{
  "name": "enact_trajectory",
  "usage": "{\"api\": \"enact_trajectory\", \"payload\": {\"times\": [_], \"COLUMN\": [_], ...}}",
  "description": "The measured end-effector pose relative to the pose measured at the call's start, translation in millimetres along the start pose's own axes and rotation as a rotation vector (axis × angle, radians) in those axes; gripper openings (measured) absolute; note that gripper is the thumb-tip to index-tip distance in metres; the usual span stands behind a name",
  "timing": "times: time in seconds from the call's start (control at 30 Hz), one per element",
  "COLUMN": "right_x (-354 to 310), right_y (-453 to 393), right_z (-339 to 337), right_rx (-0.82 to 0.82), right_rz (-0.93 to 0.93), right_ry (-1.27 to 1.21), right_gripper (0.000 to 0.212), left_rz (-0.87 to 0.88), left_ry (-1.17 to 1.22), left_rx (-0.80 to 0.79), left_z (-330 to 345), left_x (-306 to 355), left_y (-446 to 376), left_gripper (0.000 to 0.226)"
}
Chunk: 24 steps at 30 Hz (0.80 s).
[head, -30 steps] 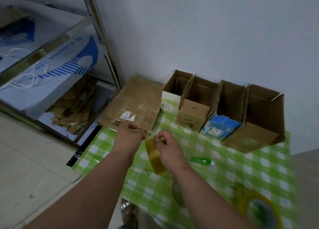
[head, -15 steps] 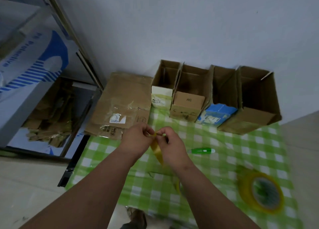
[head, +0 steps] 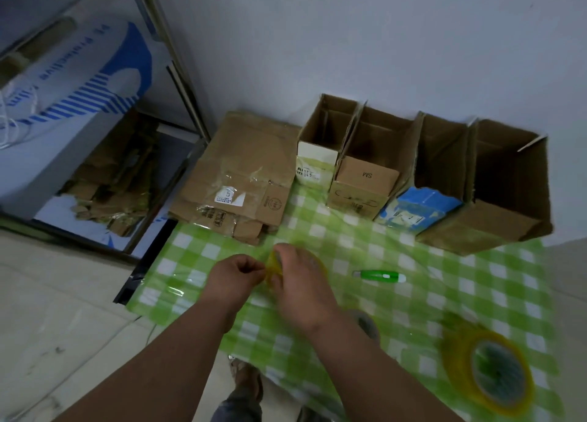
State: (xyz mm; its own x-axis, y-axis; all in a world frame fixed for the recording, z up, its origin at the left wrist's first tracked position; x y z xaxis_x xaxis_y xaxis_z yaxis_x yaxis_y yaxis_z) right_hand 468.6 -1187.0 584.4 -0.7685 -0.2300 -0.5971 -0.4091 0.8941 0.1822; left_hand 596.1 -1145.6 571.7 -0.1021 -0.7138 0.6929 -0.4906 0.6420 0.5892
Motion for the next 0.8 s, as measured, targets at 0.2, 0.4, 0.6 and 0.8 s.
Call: {"api": "enact_trajectory", "payload": {"times": [0.2,0.4,0.6,0.8], "right_x": [4.5,21.9,30.0,35.5], "right_y": [17.1,-3.8,-56.5,-102.6], "right_z": [55.3,30.5,16.8,22.9], "right_rx": [-0.355,-0.116,0.073,0.123], "right_rz": [-0.01,0.165,0.405,0.652], "right_ry": [-0.08,-0.178,-0.337,-0.64], "right_gripper": [0.056,0.021,0.037,0.052], "left_rz": [-0.027,-0.084,0.136,0.326], "left_ry": [-0.345,-0.602,-0.394,-0.464], "left_rx": [0.053,-0.037,0.225,0.28], "left_z": [-12.0,-28.3,-47.4,-46.0], "left_x": [-47.4,-60.1,-12.2,28.7], "left_y": [-4.4,-20.8,-62.6,-98.0], "left_gripper": [0.011,0.029,0.046,0.061]}}
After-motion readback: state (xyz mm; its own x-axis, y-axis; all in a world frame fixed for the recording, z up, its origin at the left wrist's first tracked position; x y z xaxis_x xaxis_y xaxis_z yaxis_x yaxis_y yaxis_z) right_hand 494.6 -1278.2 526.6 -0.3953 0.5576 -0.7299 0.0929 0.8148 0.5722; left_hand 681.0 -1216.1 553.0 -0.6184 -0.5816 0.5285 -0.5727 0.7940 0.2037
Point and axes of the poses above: each hand's wrist, its own y-axis away from the middle knuckle, its own z-axis out of the palm, x = y × z, the point moved 6 cm from there along -y, towards the middle knuckle, and after that the axes turned 6 degrees about x, right-handed, at the moved point
